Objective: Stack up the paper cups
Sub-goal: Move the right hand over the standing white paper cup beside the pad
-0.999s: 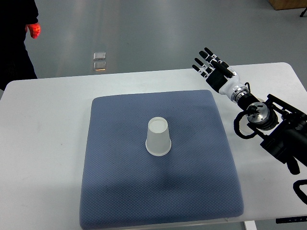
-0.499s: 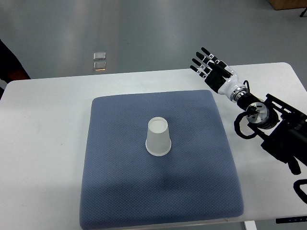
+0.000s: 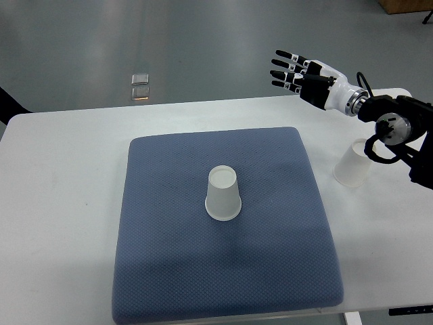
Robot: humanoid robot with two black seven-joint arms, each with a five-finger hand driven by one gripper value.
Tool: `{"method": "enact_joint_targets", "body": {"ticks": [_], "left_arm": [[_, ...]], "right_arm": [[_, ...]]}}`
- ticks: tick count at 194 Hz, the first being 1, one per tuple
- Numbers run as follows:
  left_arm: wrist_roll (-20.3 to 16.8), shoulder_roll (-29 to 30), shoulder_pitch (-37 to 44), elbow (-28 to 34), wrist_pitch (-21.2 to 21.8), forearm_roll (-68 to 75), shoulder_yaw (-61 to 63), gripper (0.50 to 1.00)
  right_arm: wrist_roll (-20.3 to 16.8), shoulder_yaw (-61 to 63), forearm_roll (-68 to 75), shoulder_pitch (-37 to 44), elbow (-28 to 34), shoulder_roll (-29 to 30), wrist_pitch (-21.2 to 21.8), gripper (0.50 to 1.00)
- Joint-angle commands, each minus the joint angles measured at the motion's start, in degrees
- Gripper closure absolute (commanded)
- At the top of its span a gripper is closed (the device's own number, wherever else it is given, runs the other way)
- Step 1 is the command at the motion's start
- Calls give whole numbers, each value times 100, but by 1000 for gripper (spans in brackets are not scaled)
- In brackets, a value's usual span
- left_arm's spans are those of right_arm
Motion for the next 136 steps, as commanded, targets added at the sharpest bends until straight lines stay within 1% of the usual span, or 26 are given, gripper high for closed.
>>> {"method": "enact_joint_targets", "body": {"ticks": [1,16,39,51,63,67,71,86,106,118,136], "left_arm": [[1,0,-1,-2,-26,-1,2,500],[1,0,-1,-2,-78,-1,2,500],[1,0,-1,-2,-166,-1,2,500],[1,0,-1,7,-184,-1,2,500],[1,0,-1,16,-184,-1,2,500],[10,0,-1,25,-184,-1,2,500],[1,0,-9,25,-184,-1,2,500],[1,0,-9,25,-184,-1,2,500],[1,0,-9,-1,-184,-1,2,500],[1,0,-9,-10,-184,-1,2,500],[1,0,-9,-37,-184,-1,2,500]], "right_arm": [[-16,-1249,-218,697,43,-228,104,579],[-34,-2084,-534,1181,96,-281,122,576],[-218,-3368,-1176,2042,254,-299,245,576],[-297,-3965,-1325,2508,430,-343,508,576],[-385,-4431,-1343,2974,659,-518,904,576],[-446,-4624,-1360,3219,825,-606,1070,579],[-473,-4695,-1369,3308,887,-641,1073,576],[-675,-5309,-1685,4001,1475,-826,1073,576],[-701,-6004,-2379,4942,2310,-1019,1073,576],[-701,-6276,-2617,5337,2793,-1133,1073,576],[-737,-6575,-2758,5900,3356,-1371,1073,576]]}}
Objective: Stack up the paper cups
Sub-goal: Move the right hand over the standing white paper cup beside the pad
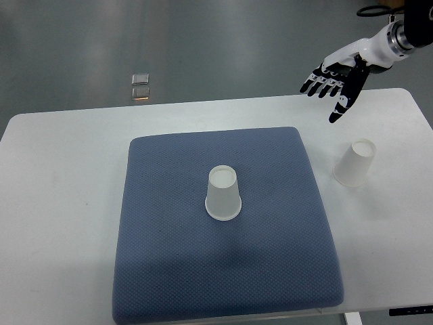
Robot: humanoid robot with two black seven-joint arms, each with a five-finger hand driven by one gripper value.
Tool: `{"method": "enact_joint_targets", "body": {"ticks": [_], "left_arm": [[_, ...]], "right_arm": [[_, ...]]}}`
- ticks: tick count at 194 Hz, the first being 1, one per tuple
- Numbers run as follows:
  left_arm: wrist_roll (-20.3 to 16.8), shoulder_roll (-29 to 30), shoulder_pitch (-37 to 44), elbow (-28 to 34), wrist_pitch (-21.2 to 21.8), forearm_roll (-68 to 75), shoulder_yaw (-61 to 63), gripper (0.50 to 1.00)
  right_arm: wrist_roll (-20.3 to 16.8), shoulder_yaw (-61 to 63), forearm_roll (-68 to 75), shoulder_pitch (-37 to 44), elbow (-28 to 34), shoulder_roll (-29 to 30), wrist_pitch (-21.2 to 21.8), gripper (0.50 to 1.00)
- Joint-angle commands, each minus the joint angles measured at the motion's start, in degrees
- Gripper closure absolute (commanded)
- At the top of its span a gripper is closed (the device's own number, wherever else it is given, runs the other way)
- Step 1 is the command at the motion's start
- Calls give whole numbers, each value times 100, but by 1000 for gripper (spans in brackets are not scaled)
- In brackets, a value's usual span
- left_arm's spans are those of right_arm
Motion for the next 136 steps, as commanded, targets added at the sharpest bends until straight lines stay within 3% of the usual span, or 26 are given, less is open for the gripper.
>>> {"method": "enact_joint_targets", "body": {"ticks": [1,24,76,109,136], "left_arm": [[-2,0,-2,-26,0,0,0,500],[-2,0,-2,-35,0,0,0,500],[-2,0,-2,-35,-9,0,0,500],[-2,0,-2,-87,-9,0,8,500],[-2,0,-2,-96,0,0,8,500]], "right_arm": [[-37,-350,-214,611,626,-234,0,576],[-98,-754,-416,1384,1030,-392,0,576],[-107,-1290,-714,2290,1417,-937,0,568],[-107,-1317,-1057,2229,1312,-1051,0,568],[-107,-1290,-1101,1736,1145,-955,0,570]]}}
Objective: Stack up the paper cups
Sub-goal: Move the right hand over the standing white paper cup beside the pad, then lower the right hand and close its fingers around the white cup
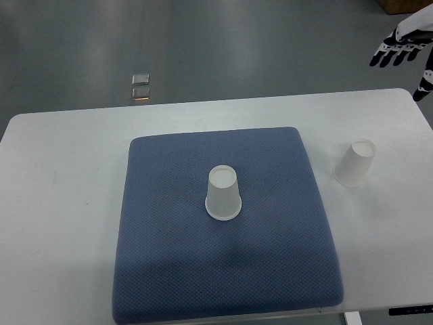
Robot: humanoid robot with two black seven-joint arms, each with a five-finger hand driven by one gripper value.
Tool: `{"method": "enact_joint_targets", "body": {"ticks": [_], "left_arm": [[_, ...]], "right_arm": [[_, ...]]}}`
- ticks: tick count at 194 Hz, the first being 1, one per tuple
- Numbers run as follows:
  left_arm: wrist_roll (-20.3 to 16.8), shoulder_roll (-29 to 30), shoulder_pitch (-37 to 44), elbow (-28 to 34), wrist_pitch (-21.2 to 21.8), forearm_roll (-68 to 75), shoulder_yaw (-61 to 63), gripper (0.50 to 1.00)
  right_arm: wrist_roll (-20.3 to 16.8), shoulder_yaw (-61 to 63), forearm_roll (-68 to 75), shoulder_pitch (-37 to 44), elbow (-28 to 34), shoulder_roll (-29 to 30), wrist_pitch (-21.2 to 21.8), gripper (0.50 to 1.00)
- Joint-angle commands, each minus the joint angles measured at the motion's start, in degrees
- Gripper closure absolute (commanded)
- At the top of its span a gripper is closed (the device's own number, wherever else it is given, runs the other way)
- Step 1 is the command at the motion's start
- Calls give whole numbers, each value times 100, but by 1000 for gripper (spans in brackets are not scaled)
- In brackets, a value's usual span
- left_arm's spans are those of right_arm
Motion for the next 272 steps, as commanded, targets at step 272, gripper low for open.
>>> {"method": "enact_joint_targets", "body": {"ticks": [272], "left_arm": [[1,0,17,55,5,0,-5,500]], "right_arm": [[-192,466,622,-3971,-1892,1742,-2375,581]]}}
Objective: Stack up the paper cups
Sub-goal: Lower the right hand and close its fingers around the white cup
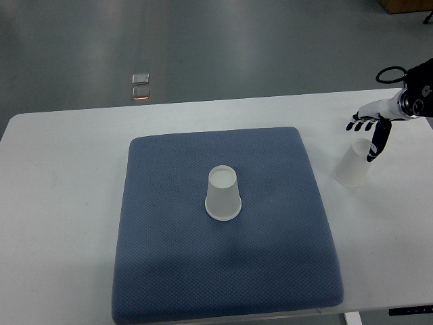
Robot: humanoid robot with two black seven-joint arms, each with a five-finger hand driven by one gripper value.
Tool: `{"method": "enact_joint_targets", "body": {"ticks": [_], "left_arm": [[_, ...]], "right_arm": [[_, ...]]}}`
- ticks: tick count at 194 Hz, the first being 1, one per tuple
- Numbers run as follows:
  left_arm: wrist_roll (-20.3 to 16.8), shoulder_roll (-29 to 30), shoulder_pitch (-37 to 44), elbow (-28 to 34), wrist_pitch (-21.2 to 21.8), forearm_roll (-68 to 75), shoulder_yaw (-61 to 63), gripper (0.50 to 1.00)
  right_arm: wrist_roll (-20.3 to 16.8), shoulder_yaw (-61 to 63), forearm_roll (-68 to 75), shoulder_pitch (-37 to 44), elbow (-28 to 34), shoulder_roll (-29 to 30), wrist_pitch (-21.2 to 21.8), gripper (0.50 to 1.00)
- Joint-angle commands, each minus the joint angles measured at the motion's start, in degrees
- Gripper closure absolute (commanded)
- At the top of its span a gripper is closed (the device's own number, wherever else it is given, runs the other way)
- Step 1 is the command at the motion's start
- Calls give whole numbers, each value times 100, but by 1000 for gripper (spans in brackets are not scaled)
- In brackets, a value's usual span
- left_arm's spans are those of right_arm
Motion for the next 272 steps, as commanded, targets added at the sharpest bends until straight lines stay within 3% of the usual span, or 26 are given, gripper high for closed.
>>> {"method": "enact_joint_targets", "body": {"ticks": [1,99,154,176,215,272], "left_arm": [[-2,0,1,8,0,0,-4,500],[6,0,10,17,0,0,-13,500],[-2,0,10,25,0,0,-13,500],[-2,0,10,25,0,0,-13,500],[6,0,10,25,9,0,-13,500],[-2,0,10,25,9,0,-22,500]], "right_arm": [[1,29,0,-109,-110,183,-18,581],[1,38,0,-408,-233,262,-115,599],[10,38,0,-426,-233,262,-124,634],[10,29,0,-434,-233,262,-124,677],[10,12,-9,-470,-233,262,-194,852],[10,-24,-44,-119,-145,69,69,863]]}}
